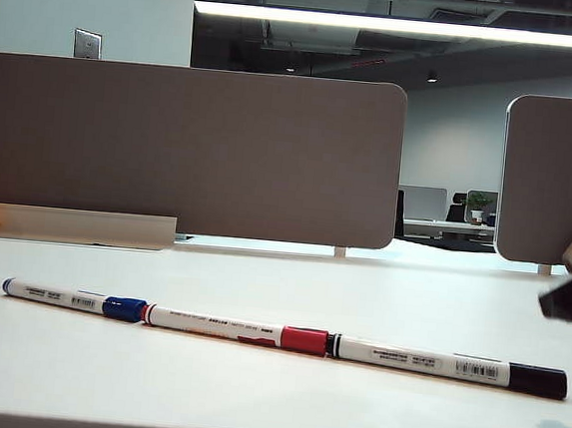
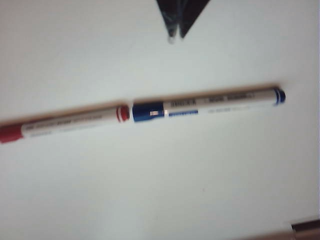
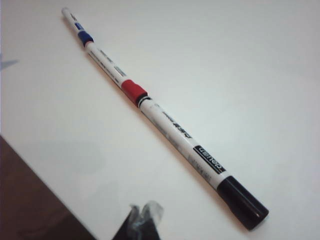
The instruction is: Pick up the markers one by one and line them up horizontally in a straight line on the table.
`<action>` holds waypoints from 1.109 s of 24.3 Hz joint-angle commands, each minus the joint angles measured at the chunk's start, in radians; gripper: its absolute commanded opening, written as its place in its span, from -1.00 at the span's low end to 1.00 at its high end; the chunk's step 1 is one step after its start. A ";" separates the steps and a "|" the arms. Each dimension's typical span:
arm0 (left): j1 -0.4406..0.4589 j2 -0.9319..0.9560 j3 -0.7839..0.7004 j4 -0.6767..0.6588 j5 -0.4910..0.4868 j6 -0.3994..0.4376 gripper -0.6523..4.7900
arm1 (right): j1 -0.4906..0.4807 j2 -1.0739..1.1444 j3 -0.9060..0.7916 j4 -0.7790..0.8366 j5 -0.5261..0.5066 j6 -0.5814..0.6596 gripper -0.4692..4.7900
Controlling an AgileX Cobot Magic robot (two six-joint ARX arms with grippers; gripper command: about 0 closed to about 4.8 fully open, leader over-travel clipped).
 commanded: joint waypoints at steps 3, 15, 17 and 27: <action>0.000 0.000 0.002 -0.029 -0.017 -0.002 -0.78 | -0.002 -0.001 -0.007 0.005 0.003 0.003 -0.82; 0.000 0.000 0.003 -0.035 -0.015 0.001 -0.78 | -0.001 -0.001 -0.007 0.006 0.002 0.003 -0.82; 0.000 0.000 0.003 -0.035 -0.015 0.001 -0.78 | -0.001 -0.001 -0.007 0.006 0.002 0.003 -0.82; 0.069 -0.117 0.003 -0.037 -0.006 0.001 -0.78 | -0.006 -0.095 -0.007 0.005 -0.001 0.003 -0.82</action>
